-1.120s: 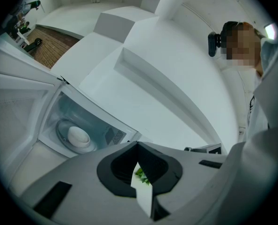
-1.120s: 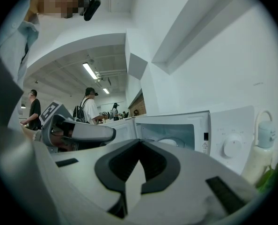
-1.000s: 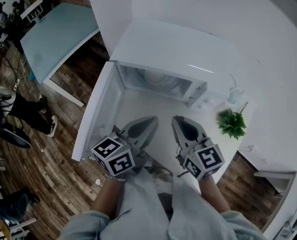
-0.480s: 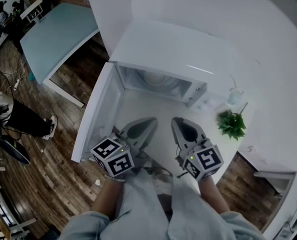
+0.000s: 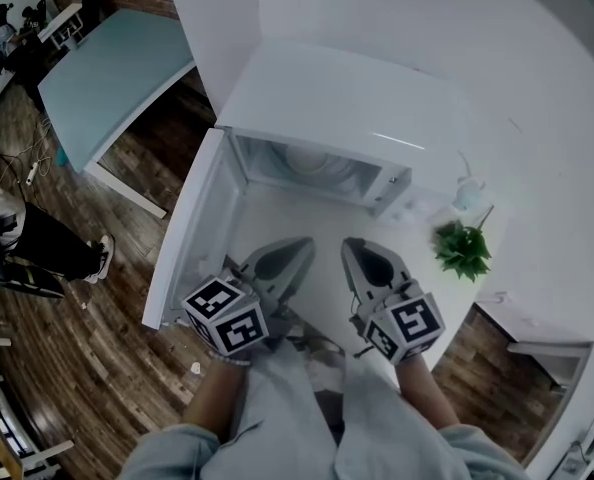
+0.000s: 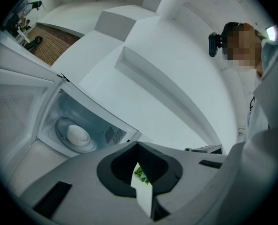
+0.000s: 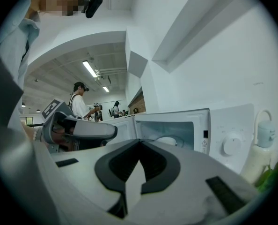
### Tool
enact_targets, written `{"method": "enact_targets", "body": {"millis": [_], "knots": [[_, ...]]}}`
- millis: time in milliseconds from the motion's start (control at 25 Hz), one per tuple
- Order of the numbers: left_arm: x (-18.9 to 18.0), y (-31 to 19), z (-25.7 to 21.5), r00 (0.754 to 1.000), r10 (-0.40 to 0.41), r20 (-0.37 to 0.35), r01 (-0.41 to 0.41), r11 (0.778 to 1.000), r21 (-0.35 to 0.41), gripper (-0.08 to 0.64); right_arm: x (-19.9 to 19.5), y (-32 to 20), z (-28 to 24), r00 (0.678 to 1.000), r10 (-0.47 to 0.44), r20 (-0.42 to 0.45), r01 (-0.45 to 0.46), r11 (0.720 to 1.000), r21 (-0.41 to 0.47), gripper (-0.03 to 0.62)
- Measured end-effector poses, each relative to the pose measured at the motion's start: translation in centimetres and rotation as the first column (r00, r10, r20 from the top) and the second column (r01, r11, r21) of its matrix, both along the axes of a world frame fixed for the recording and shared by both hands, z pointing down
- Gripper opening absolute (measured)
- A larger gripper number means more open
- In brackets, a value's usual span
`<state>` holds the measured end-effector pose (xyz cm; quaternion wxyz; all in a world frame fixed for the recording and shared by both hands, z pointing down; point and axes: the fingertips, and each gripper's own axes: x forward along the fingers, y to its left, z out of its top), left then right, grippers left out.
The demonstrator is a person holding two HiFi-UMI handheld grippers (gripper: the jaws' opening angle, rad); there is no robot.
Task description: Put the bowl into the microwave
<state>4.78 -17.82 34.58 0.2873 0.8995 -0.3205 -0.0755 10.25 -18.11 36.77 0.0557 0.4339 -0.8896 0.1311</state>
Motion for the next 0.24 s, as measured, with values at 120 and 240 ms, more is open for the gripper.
{"method": "enact_targets", "body": {"millis": [120, 240], "knots": [[-0.02, 0.00, -0.06, 1.000, -0.003, 0.002, 0.003, 1.000, -0.006, -0.002, -0.10, 0.05, 0.21, 1.000, -0.002, -0.008, 0.002, 1.000, -0.003, 0.002], [-0.18, -0.07, 0.01, 1.000, -0.003, 0.002, 0.003, 1.000, -0.004, -0.002, -0.33, 0.06, 0.25, 1.000, -0.005, -0.010, 0.005, 1.000, -0.005, 0.002]]}}
